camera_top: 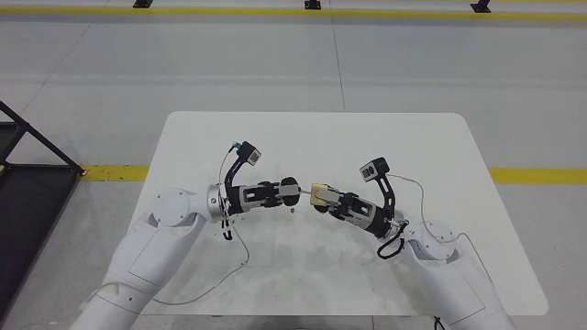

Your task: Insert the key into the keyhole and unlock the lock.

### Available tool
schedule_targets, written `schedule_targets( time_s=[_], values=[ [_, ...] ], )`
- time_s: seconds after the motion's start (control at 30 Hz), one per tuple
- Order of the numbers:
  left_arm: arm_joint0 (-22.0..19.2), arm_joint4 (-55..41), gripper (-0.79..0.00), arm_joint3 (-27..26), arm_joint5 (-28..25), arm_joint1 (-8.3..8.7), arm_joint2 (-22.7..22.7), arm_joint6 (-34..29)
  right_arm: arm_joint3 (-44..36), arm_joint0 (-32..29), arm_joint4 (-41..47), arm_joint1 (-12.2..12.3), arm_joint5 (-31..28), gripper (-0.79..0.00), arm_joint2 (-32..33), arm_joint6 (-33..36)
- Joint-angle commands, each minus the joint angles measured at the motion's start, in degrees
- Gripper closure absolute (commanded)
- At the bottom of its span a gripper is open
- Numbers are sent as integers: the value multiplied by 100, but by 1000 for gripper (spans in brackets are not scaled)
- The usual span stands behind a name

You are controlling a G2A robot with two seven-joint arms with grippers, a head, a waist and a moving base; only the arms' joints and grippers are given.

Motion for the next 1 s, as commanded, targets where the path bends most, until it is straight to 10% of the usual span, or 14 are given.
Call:
schedule_targets(
  time_s=[0.0, 0.97],
  values=[
    [-9, 12, 0, 8, 4, -6, 14, 24, 0, 0, 0, 0, 0, 0, 0, 0],
    [15, 33, 0, -15, -14, -19, -27, -6, 0, 0, 0, 0, 0, 0, 0, 0]
  ],
)
